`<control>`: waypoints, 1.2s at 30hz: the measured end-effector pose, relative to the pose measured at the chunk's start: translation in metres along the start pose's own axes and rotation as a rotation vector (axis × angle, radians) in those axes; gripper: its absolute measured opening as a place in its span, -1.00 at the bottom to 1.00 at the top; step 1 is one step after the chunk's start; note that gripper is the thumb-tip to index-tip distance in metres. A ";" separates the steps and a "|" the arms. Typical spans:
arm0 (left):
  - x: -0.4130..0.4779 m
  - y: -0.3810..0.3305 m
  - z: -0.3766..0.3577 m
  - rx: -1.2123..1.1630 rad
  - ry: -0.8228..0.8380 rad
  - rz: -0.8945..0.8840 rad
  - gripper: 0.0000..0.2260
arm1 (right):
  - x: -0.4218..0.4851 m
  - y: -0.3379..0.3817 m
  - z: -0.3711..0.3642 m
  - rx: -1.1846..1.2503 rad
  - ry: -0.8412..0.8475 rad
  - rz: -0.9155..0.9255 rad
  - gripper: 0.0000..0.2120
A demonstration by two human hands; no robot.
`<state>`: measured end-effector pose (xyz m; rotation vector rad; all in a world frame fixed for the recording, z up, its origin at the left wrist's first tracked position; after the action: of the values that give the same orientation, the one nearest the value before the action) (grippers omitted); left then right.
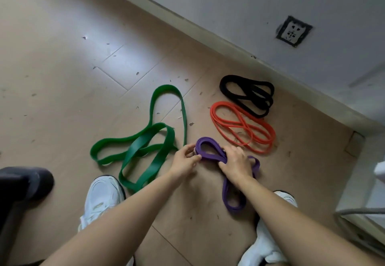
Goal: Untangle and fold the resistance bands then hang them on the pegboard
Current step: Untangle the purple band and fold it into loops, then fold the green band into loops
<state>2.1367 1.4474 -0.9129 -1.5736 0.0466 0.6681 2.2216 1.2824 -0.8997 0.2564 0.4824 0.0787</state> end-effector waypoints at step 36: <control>-0.036 -0.121 0.106 0.727 0.247 -0.440 -0.85 | -0.038 0.138 0.010 0.975 0.725 -0.188 -0.59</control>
<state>2.1170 1.5488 -0.7847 -0.9043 0.1099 0.0756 2.1909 1.4078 -0.8382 1.1567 1.2506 -0.2699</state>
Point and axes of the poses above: each hand's wrist, its own x-axis towards the middle knuckle, its own z-axis out of the back of the hand, y = z × x, the point moved 6 cm from there along x, towards the middle knuckle, and after that the axes turned 14 degrees about -z, right-handed, at the moved point
